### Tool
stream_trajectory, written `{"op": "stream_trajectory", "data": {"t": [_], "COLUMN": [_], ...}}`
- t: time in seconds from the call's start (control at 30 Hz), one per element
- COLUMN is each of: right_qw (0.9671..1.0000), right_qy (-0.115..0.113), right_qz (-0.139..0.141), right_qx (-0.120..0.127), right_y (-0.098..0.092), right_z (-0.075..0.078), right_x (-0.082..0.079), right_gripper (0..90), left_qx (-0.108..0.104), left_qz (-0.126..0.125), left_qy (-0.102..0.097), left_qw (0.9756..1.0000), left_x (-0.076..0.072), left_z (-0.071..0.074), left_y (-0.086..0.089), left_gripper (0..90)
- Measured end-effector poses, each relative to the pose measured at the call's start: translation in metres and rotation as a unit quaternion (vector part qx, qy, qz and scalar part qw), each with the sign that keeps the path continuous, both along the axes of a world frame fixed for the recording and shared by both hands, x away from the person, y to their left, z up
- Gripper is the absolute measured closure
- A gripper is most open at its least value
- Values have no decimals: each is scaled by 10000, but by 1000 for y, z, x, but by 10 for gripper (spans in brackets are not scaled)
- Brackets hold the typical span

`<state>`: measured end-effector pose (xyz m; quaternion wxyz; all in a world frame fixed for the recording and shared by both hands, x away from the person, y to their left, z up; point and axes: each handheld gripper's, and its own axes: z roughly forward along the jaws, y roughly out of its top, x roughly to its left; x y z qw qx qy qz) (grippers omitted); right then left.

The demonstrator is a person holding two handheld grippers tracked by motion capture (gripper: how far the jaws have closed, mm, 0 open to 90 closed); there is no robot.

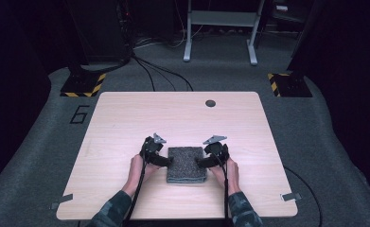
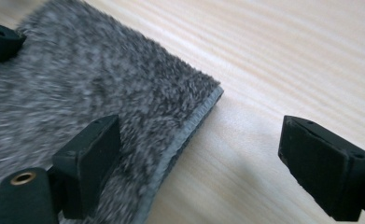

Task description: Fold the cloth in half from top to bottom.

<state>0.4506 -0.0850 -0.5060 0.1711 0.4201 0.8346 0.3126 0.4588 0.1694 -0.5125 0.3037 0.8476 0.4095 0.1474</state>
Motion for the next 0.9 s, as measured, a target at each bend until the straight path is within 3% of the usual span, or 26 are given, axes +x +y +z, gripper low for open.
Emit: {"op": "stream_trajectory", "data": {"t": [0.03,0.17,0.3,0.4,0.5,0.57,0.63,0.7,0.9], "right_qw": [9999,10000,9996,9992,9993,9994,9994,9993,9990], "right_qy": [93,6,-32,-7,7,20,90,154,23], "right_qz": [-55,1,104,220,319,334,318,310,296], "right_qx": [-14,8,276,337,207,26,31,104,341], "right_y": [3,2,-4,-4,0,2,3,2,-10], "right_z": [-4,1,13,12,5,-1,-8,-11,0], "right_x": [2,-1,-19,-38,-51,-54,-53,-52,-58], "right_gripper": [122,123,117,114,115,115,109,105,99], "left_qx": [-1,-129,-403,-477,-265,-65,11,-46,-211], "left_qz": [6,36,-100,-269,-429,-454,-450,-443,-243], "left_qy": [3,-160,-236,-210,-141,-143,-156,-119,-305], "left_qw": [10000,9998,9989,9983,9986,9988,9989,9989,9990], "left_x": [1,-7,-24,-44,-56,-59,-59,-58,-64], "left_z": [0,12,24,21,11,5,-1,-1,12], "left_y": [1,6,12,7,-1,-6,-8,-6,6], "left_gripper": [150,150,156,153,150,150,149,144,88]}}
